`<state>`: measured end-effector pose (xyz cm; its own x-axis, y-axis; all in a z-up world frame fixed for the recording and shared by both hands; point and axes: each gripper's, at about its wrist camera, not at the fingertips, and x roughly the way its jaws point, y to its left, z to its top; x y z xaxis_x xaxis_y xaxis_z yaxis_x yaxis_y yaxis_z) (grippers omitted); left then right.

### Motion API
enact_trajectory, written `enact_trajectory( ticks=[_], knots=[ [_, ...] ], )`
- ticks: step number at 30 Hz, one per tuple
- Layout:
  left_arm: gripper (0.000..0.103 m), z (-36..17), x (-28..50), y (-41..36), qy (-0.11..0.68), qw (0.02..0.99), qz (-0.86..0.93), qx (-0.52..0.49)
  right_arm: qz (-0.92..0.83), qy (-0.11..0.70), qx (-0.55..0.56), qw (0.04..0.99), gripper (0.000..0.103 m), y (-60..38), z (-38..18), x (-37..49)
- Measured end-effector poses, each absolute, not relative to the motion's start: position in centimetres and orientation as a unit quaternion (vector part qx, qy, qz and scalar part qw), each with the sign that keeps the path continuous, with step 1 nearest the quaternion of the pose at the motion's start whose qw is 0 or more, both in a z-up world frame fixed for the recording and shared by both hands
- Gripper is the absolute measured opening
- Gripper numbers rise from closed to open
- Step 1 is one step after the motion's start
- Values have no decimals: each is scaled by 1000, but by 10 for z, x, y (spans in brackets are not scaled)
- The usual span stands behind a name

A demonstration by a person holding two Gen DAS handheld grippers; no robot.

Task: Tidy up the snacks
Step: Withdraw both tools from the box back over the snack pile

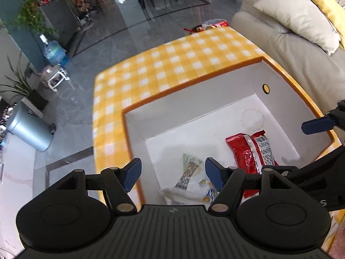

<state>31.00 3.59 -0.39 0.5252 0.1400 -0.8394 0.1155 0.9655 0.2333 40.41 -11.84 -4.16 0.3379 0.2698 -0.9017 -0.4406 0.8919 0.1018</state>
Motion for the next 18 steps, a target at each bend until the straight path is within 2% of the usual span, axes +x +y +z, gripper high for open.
enact_trajectory(
  ticks=[11,18],
  knots=[
    [80,29,240,47,439,895,24,76,217,461,-66,858,85,-132,5,341],
    [80,25,195,45,410,909,39,62,219,424,-43,878,85,-149,17,291]
  ],
)
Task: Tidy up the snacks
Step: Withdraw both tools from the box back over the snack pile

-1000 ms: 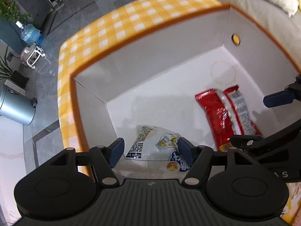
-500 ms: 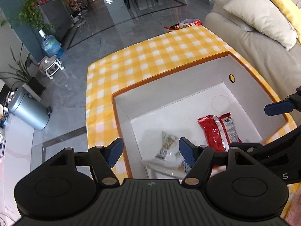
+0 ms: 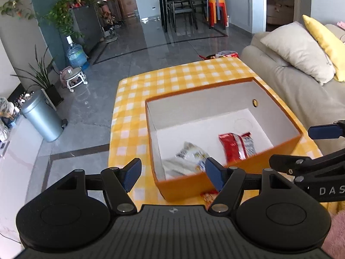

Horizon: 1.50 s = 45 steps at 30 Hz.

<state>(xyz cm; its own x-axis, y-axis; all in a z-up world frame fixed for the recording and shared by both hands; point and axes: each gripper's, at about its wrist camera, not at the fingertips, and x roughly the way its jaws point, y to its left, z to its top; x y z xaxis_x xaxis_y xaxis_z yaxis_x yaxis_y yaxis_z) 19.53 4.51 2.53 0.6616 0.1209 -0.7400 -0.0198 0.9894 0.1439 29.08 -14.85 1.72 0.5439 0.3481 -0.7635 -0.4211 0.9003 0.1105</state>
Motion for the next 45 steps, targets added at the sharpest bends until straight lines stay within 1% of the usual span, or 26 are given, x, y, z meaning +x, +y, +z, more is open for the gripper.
enact_trajectory(
  ticks=[4,10,14,20,21,22,24,28,35,42,45],
  knots=[
    [80,18,172,43,406,912,33,41,219,415,-32,883,85,-158,13,263],
    [80,2,139,40,420,907,28,-3,215,427,-19,878,85,-174,-4,229],
    [80,-11,125,41,445,895,25,-26,203,439,-22,875,85,-185,-23,210],
    [79,-35,111,36,494,869,14,-35,187,469,-21,863,84,-201,-52,192],
    [79,-39,110,35,502,864,16,-35,183,478,-20,859,84,-203,-59,188],
    [79,-43,109,34,508,860,19,-36,181,485,-18,855,81,-205,-64,185],
    [77,-49,110,32,520,853,26,-35,177,497,-19,849,76,-207,-74,181],
    [77,-49,114,29,517,855,21,-39,179,519,-12,835,76,-208,-87,181],
    [77,-53,132,25,499,865,6,-48,163,524,3,836,76,-209,-96,198],
    [83,-60,161,24,481,874,9,-73,131,497,-6,858,76,-212,-98,226],
    [83,-67,175,21,482,873,15,-73,117,496,-12,860,77,-212,-103,240]
  ],
)
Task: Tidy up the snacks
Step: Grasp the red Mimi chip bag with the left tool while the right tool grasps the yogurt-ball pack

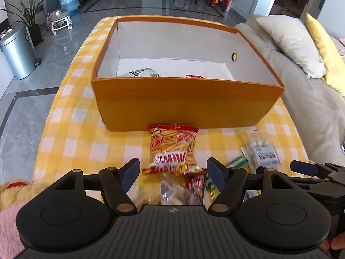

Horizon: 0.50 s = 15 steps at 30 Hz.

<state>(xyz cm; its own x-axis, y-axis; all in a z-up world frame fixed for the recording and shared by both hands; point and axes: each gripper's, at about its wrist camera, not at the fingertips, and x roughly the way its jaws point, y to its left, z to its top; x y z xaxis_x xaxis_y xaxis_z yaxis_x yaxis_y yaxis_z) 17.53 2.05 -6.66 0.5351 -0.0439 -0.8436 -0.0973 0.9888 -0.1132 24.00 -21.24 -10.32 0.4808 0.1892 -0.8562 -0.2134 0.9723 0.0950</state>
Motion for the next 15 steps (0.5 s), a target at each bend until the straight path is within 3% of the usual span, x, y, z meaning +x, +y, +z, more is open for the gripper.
enact_trajectory(
  ticks=[15],
  knots=[
    [84,-116,214,19,503,861,33,-69,100,508,3,856,76,-217,-139,280]
  ],
)
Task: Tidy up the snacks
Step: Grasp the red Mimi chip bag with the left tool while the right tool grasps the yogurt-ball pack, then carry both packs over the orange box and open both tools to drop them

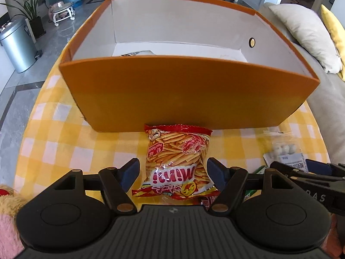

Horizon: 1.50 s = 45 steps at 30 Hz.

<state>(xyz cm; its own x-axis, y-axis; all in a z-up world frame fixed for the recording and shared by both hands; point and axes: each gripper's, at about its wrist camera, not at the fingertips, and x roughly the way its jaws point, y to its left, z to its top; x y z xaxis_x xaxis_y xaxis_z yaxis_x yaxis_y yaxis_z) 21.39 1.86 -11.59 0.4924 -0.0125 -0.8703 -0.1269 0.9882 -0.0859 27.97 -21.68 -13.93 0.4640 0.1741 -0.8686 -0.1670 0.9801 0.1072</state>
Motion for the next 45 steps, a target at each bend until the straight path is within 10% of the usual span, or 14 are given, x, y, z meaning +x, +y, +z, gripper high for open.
enact_trajectory(
  ticks=[11,30,45],
  knots=[
    [83,-130,227,22,517,853,35,-71,104,497,16,861,60,-214,-142,285],
    [54,-123,224,2,501,865,29,-26,105,491,-4,865,56,-214,-148,284],
    [52,-76,187,10,469,882,16,-34,110,443,-28,889,55,-211,-116,263]
  ],
)
